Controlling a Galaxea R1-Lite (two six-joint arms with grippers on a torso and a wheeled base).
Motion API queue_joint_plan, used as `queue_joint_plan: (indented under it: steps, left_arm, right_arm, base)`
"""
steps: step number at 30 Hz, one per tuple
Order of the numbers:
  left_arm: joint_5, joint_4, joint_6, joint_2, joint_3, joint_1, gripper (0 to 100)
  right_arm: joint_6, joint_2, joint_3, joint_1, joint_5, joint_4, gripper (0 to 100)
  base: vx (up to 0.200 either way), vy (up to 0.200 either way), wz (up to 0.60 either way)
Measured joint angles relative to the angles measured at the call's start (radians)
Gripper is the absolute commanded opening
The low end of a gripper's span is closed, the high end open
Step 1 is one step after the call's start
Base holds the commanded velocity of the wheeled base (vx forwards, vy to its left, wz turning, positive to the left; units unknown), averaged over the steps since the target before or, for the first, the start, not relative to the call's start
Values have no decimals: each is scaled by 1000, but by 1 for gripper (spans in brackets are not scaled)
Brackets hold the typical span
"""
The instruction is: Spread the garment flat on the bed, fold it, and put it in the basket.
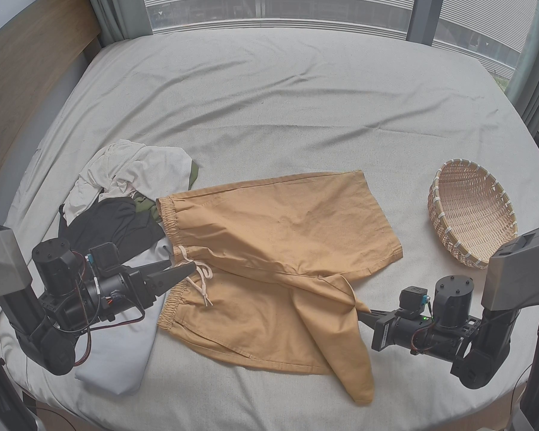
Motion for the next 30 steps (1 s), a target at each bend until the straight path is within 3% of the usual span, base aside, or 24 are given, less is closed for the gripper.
queue_joint_plan:
  steps: [23,24,30]
  left_arm:
    - [0,0,30,20,7,0,100]
    - [0,0,32,21,7,0,100]
    - [0,0,33,28,7,0,100]
  right_arm:
    - [13,29,-112,-75,-77,2,0]
    - [14,31,-114,-79,-77,1,100]
    - [28,35,-128,-87,-83,1,100]
  base:
    - [0,0,0]
    - [0,0,0]
    - [0,0,0]
